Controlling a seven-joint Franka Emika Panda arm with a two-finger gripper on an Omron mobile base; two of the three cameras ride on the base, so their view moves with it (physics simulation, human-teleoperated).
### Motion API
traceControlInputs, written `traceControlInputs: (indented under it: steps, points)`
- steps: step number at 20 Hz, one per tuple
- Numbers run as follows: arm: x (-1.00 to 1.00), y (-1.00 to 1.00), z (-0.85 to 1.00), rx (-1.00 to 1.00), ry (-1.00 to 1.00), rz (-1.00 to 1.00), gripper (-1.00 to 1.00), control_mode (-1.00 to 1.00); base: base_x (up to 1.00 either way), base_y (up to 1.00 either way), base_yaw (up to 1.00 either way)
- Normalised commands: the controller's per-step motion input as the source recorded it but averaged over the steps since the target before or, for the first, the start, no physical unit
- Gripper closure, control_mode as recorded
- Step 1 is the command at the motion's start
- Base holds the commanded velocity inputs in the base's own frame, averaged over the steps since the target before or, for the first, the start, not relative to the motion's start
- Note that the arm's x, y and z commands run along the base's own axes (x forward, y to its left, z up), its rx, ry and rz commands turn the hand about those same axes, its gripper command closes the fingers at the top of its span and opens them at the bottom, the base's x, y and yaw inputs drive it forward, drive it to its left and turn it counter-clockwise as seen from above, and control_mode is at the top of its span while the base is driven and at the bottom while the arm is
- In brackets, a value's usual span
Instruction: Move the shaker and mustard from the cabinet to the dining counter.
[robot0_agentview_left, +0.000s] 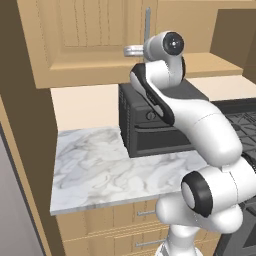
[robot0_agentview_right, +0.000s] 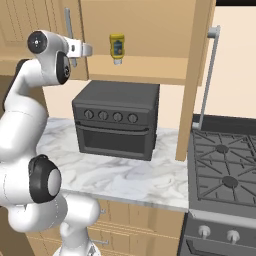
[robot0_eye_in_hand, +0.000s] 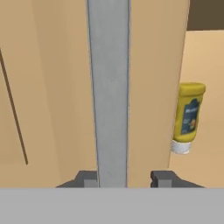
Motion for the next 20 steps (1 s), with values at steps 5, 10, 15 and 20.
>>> traceControlInputs:
  steps: [5,10,15,20]
  points:
    - [-0.02,0.12,0.0,0.0,0.0,0.0,1.0,-1.0,0.0,0.0,0.0]
    - [-0.04,0.18,0.0,0.0,0.0,0.0,1.0,-1.0,0.0,0.0,0.0]
    - [-0.23,0.16,0.0,0.0,0.0,-0.01,1.0,-1.0,0.0,0.0,0.0]
    - [-0.91,0.06,0.02,0.0,0.0,-0.07,1.0,-1.0,0.0,0.0,0.0]
